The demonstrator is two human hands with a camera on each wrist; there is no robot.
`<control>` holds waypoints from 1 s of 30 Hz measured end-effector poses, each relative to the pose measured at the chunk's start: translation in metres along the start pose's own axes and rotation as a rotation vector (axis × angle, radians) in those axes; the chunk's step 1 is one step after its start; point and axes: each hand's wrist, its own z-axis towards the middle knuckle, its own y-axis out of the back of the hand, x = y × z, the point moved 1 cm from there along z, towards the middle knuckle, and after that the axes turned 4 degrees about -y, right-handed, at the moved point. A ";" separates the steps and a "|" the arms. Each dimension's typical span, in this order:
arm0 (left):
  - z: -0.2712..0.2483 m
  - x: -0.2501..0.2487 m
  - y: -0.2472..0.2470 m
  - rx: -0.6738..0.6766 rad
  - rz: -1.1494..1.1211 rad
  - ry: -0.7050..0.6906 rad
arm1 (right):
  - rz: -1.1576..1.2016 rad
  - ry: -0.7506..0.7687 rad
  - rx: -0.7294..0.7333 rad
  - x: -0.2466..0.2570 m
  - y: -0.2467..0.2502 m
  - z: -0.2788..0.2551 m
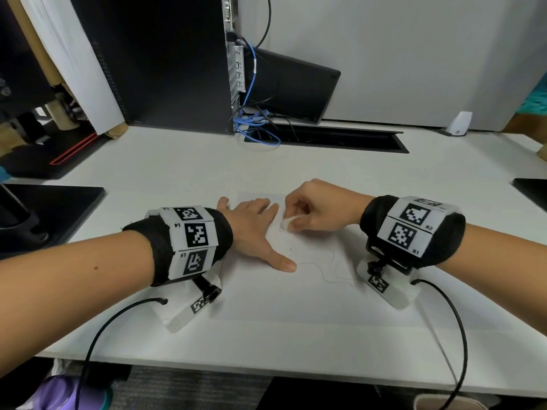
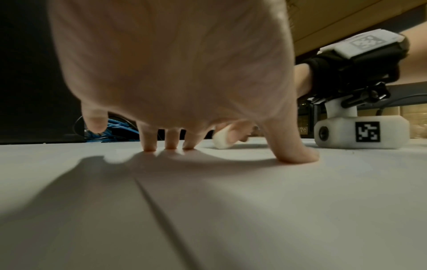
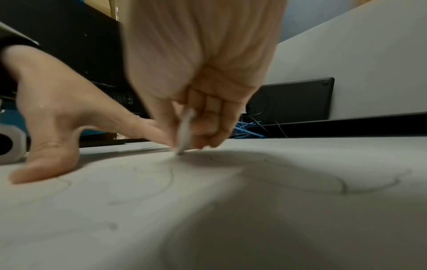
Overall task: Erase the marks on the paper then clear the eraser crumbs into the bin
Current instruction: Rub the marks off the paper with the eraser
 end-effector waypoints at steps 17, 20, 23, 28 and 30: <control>-0.004 -0.002 0.000 0.023 0.003 0.021 | -0.075 -0.053 -0.124 0.001 0.001 0.011; -0.003 0.000 0.000 0.018 -0.001 0.008 | 0.074 -0.025 0.042 0.011 -0.003 0.005; -0.004 -0.001 0.001 0.023 -0.002 0.008 | -0.025 -0.024 -0.047 0.008 -0.001 0.010; -0.004 0.000 0.001 0.024 0.005 0.002 | 0.064 -0.017 0.059 0.010 -0.003 0.007; -0.004 -0.001 0.002 0.027 0.009 0.004 | 0.022 -0.021 0.011 0.007 -0.001 0.009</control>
